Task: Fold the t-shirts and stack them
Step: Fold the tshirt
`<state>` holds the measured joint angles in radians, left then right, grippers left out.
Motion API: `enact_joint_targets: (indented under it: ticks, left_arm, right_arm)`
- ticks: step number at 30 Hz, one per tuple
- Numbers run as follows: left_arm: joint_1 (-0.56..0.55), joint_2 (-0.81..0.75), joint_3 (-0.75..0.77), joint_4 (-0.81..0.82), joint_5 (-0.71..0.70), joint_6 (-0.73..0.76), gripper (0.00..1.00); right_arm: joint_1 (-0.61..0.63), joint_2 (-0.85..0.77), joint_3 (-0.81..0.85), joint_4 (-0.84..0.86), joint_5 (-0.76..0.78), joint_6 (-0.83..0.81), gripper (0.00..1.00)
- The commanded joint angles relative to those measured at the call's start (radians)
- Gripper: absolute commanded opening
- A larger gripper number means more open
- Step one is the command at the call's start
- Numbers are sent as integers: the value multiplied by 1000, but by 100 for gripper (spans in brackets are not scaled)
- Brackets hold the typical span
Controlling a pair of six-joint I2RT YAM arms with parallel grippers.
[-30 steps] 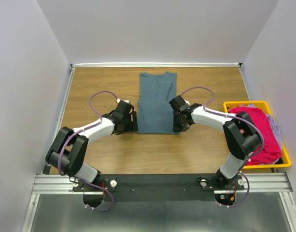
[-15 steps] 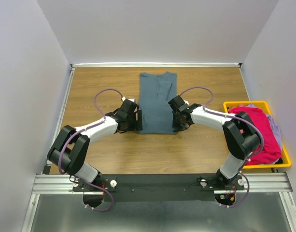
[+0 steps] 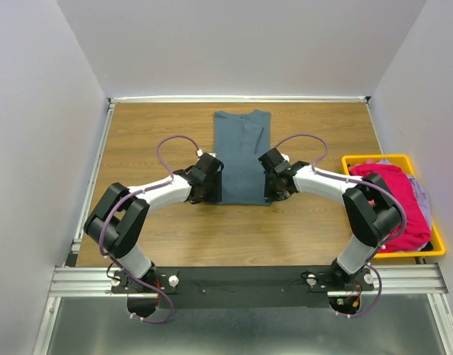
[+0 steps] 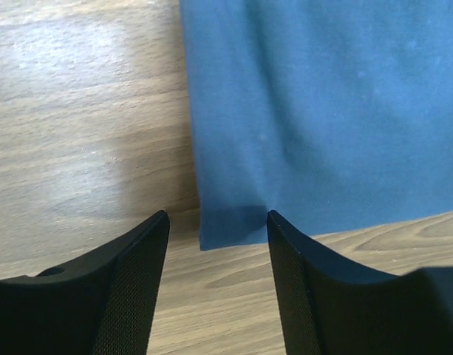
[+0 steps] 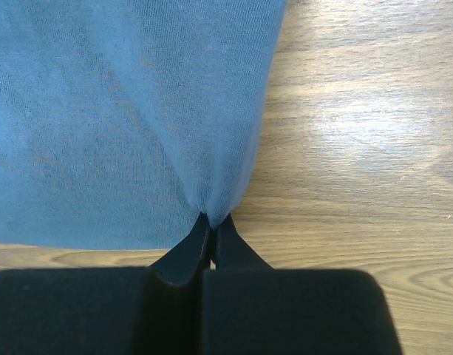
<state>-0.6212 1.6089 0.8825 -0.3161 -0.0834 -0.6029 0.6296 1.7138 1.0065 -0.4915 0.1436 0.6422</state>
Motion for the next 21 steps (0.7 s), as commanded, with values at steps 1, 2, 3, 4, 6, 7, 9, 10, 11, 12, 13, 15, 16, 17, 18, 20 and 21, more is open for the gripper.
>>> enact_joint_targets:
  ticks: [1,2,3,4,6,7,9,10,11,12,13,15,16,17,18,20,21]
  left_arm:
    - [-26,45,4,-49,-52,-17,63]
    - [-29,49,3,-54,-56,-18,63]
    - [-29,51,0,-55,-59,-21,63]
    - [-31,57,-7,-57,-64,-26,62]
    - [-34,69,-10,-60,-70,-28,58]
    - [-37,71,-10,-60,-73,-28,55]
    - [-48,77,-7,-70,-84,-29,54]
    - [-51,78,-5,-75,-93,-31,54]
    - [-54,80,-5,-81,-95,-31,54]
    - [-57,82,-5,-87,-96,-32,54]
    - [-63,83,-4,-92,-96,-34,54]
    - [-71,86,-4,-100,-95,-40,54]
    - [-75,88,-4,-103,-93,-43,54]
    - [-86,92,-2,-109,-92,-44,54]
    - [-95,98,3,-113,-90,-47,55]
    - [-107,108,6,-126,-90,-52,56]
    - [-121,114,9,-135,-90,-54,56]
  right_arm:
    - [18,46,-77,-122,34,-26,1]
    - [19,38,-78,-121,33,-26,1]
    - [21,33,-78,-119,31,-24,1]
    - [21,29,-80,-117,30,-24,1]
    - [21,21,-83,-116,30,-24,1]
    - [22,18,-85,-114,31,-24,1]
    - [22,10,-88,-114,33,-26,1]
    - [22,6,-88,-114,36,-26,1]
    - [22,3,-89,-113,39,-24,1]
    - [24,0,-89,-113,42,-24,1]
    - [22,-2,-88,-113,42,-21,1]
    - [24,-5,-88,-113,44,-22,1]
    - [22,-6,-86,-113,42,-24,1]
    - [22,-6,-86,-111,45,-26,1]
    - [22,-6,-86,-111,44,-26,1]
    - [22,-6,-85,-111,44,-27,1]
    - [22,-8,-85,-111,45,-27,1]
